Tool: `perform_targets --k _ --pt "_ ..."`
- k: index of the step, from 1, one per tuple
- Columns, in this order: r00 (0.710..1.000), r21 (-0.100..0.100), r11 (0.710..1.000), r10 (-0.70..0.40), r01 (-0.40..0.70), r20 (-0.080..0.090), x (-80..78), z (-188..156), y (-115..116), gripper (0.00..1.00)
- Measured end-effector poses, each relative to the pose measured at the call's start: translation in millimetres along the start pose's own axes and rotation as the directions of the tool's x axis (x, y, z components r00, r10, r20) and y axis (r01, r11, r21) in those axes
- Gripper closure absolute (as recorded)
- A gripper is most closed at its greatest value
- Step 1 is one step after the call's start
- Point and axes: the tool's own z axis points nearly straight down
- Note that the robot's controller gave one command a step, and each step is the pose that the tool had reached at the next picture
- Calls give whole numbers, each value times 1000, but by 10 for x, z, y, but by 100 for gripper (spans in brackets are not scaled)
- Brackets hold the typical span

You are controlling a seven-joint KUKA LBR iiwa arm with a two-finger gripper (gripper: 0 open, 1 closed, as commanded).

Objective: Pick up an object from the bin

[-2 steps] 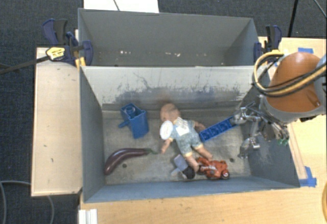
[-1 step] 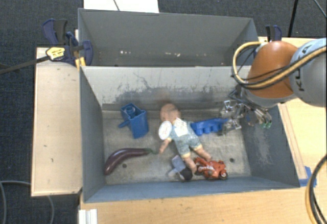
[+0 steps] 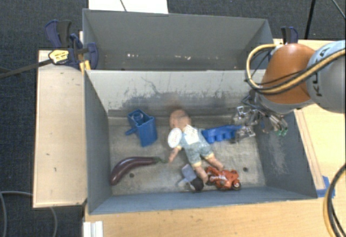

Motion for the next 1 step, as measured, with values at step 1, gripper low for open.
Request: perform_targets --k 1 --pt "999 -7 1000 -30 30 -17 114 -1430 178 100"
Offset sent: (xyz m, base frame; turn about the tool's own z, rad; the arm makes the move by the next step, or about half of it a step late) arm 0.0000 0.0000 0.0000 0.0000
